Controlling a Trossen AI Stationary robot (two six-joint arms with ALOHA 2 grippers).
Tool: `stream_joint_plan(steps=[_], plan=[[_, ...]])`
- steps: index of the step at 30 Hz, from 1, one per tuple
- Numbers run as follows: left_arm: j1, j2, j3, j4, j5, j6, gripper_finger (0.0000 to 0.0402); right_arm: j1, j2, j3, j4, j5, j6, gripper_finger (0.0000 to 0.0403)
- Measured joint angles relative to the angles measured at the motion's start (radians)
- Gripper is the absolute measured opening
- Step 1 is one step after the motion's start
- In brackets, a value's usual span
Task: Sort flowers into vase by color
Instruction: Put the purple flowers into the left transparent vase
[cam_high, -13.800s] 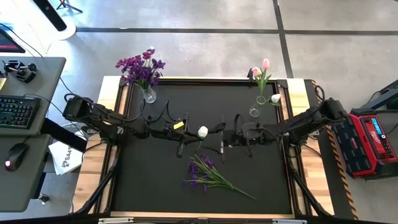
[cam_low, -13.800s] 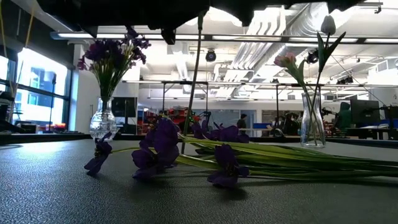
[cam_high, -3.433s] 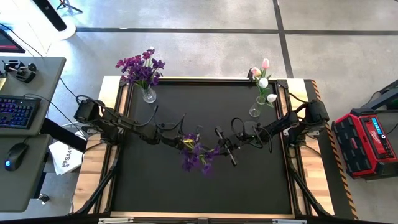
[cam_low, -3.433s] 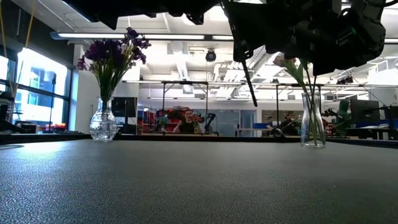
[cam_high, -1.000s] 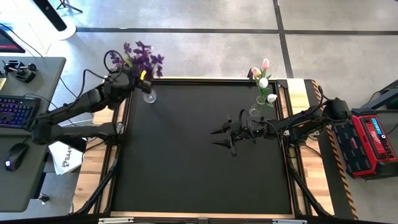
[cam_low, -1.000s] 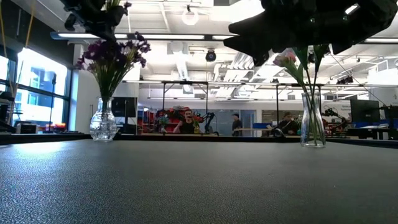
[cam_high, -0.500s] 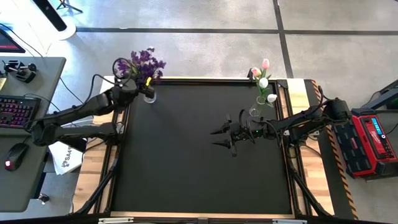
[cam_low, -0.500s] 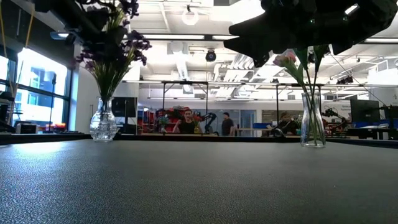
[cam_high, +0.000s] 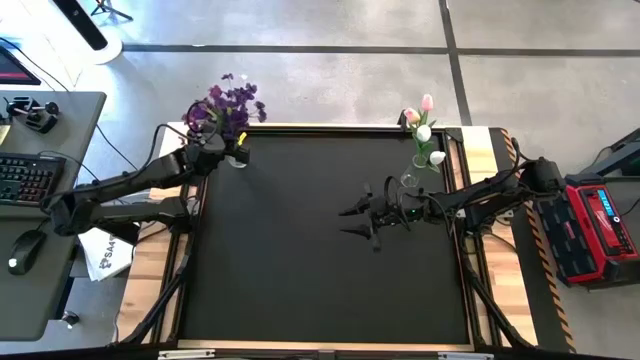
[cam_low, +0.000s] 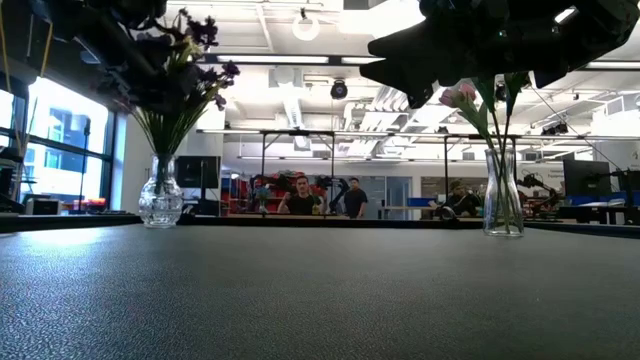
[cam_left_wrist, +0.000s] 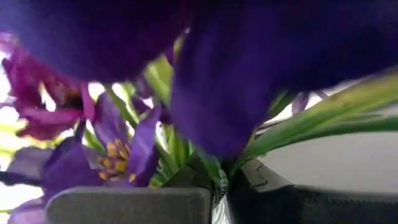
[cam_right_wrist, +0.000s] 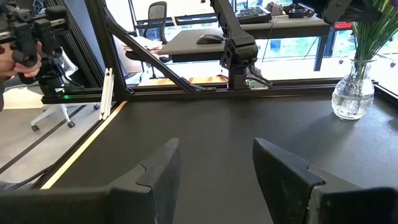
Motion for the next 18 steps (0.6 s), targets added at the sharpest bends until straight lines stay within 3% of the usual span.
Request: stream_joint_plan(steps=[5, 10, 18], plan=[[0.018, 0.0, -0.016, 0.015, 0.009, -0.004, 0.0008, 0.0, 0.0, 0.0, 0.0, 0.0, 0.0, 0.0185], [0.05, 0.0, -0.016, 0.022, 0.087, -0.005, 0.0012, 0.0, 0.0, 0.0, 0.0, 0.0, 0.0, 0.0185], [0.138, 0.0, -0.016, 0.001, 0.273, -0.031, 0.01, 0.0, 0.0, 0.0, 0.0, 0.0, 0.0, 0.0185]])
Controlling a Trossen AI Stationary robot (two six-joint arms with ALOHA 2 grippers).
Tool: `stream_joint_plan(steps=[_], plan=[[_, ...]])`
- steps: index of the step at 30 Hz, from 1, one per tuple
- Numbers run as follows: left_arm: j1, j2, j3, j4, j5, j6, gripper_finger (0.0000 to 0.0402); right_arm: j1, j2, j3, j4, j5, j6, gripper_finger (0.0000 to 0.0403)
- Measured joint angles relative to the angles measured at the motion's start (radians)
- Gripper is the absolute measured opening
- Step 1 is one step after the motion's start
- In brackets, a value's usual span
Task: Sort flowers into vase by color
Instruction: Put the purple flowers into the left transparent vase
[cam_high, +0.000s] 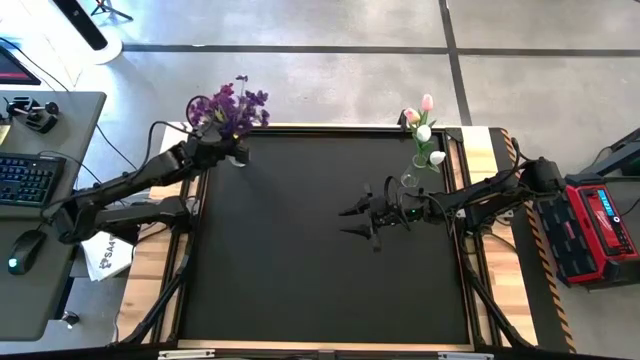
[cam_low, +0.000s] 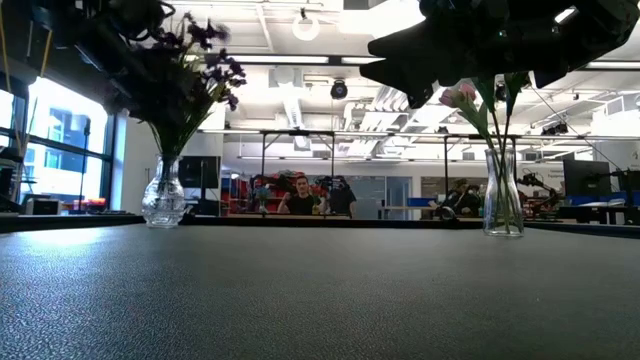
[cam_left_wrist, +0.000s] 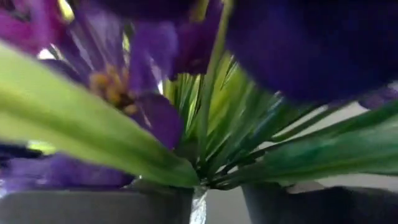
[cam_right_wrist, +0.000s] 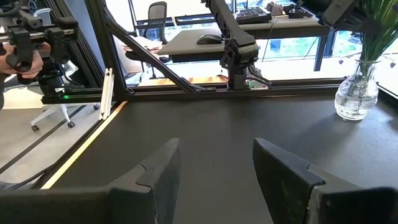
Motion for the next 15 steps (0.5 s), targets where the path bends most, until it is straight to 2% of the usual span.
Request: stream_joint_plan(steps=[6, 11, 15], plan=[[0.019, 0.0, 0.041, -0.045, 0.027, 0.028, 0.0158, 0.0, 0.0, 0.0, 0.0, 0.0, 0.0, 0.0185], [0.019, 0.0, 0.131, -0.162, 0.031, 0.035, 0.0168, 0.0, 0.0, 0.0, 0.0, 0.0, 0.0, 0.0185], [0.019, -0.001, 0.182, -0.232, 0.074, 0.035, 0.0168, 0.0, 0.0, 0.0, 0.0, 0.0, 0.0, 0.0185]])
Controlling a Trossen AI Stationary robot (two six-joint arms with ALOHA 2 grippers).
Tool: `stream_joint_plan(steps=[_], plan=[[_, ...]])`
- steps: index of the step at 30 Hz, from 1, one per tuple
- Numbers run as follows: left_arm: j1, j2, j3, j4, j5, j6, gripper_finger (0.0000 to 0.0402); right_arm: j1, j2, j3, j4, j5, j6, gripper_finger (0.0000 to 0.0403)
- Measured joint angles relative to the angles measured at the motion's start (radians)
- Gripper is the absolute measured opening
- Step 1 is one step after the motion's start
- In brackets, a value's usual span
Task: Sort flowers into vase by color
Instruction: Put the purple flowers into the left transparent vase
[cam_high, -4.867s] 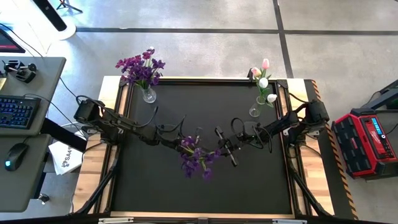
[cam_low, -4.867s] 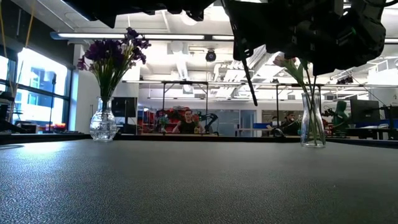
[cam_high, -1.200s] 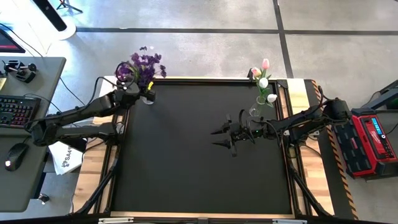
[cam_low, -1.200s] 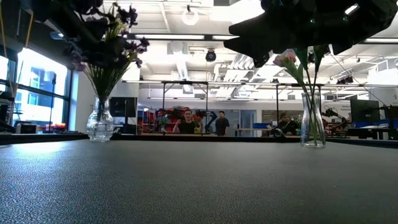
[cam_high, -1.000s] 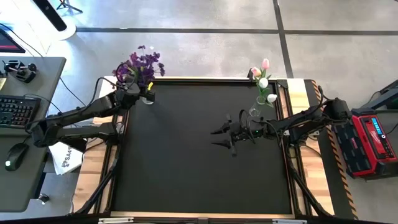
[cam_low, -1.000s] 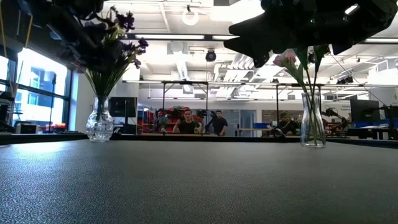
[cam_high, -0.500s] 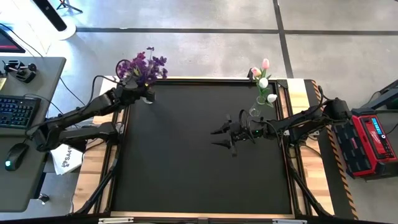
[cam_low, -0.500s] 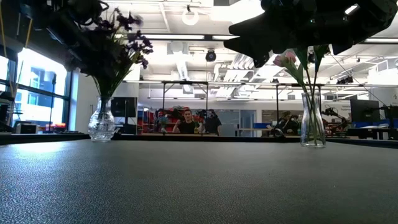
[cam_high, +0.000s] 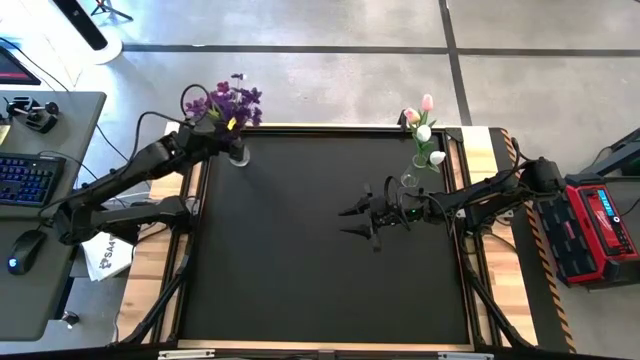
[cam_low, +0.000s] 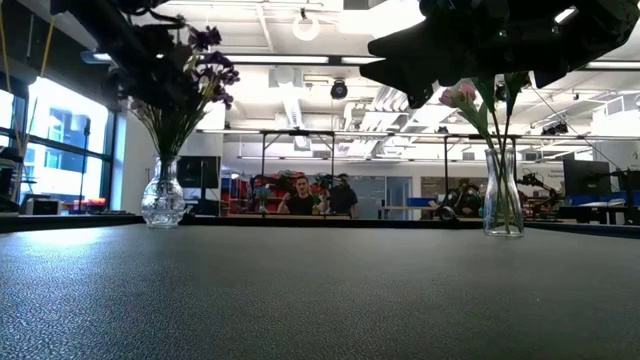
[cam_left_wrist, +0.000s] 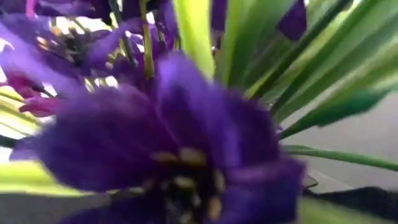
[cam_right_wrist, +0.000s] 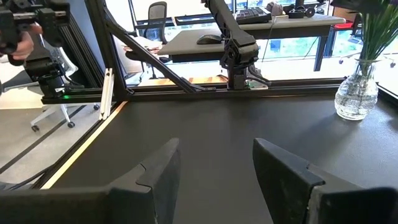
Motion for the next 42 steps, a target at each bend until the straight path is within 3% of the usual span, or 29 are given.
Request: stream_joint_plan(steps=[19, 24, 32, 42], plan=[[0.0, -0.007, 0.194, -0.187, 0.027, 0.001, 0.0164, 0.0, 0.0, 0.0, 0.0, 0.0, 0.0, 0.0185], [0.0, -0.021, 0.198, -0.19, 0.027, 0.001, 0.0127, 0.0, 0.0, 0.0, 0.0, 0.0, 0.0, 0.0185], [-0.001, 0.007, 0.197, -0.19, 0.024, 0.02, 0.001, 0.0, 0.0, 0.0, 0.0, 0.0, -0.001, 0.0185], [-0.002, 0.111, 0.197, -0.19, 0.017, 0.01, 0.0004, 0.0, 0.0, 0.0, 0.0, 0.0, -0.001, 0.0185]])
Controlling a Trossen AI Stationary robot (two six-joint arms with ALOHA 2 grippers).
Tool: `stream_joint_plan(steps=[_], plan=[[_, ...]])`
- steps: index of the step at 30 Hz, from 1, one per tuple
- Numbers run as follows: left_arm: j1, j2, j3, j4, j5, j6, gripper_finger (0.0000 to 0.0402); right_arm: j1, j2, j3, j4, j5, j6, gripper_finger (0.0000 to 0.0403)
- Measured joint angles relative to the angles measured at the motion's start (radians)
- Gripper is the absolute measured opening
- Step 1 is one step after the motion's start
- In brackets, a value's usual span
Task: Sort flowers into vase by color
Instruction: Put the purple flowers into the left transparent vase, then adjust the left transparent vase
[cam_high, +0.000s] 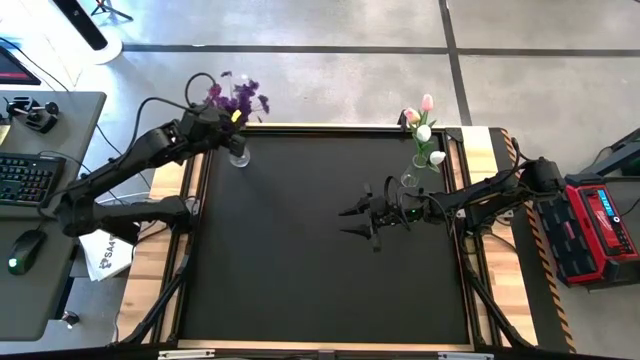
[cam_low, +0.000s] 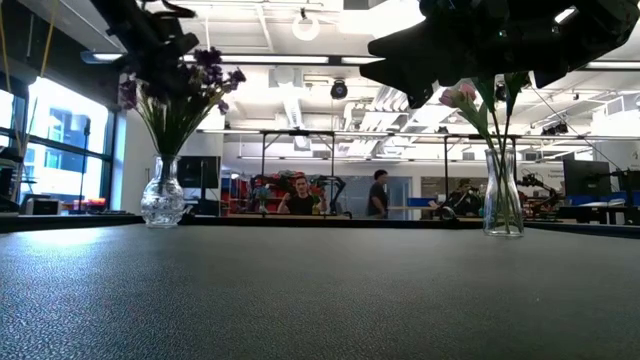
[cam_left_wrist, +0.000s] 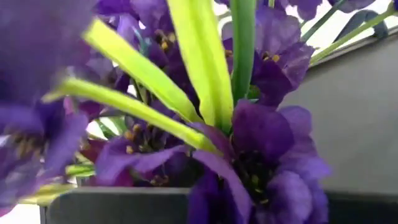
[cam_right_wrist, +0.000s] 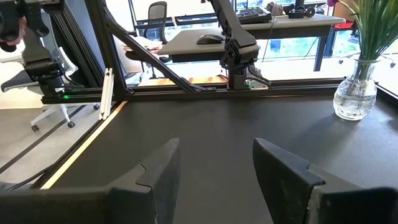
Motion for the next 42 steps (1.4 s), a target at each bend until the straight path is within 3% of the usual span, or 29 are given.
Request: stream_joint_plan(steps=[11, 22, 27, 42], plan=[[0.0, 0.018, 0.0, -0.007, 0.009, 0.001, 0.0012, 0.0, 0.001, 0.0, 0.0, 0.0, 0.0, 0.0185], [0.0, -0.028, 0.052, -0.107, 0.031, 0.015, 0.0142, 0.0, 0.001, 0.0, 0.0, 0.0, 0.0, 0.0185], [0.0, -0.028, 0.11, -0.12, 0.079, 0.045, 0.0181, 0.0, 0.001, 0.0, 0.0, 0.0, 0.0, 0.0185], [-0.014, -0.029, 0.375, -0.196, 0.112, 0.098, 0.0193, 0.0, 0.001, 0.0, 0.0, 0.0, -0.002, 0.0185]])
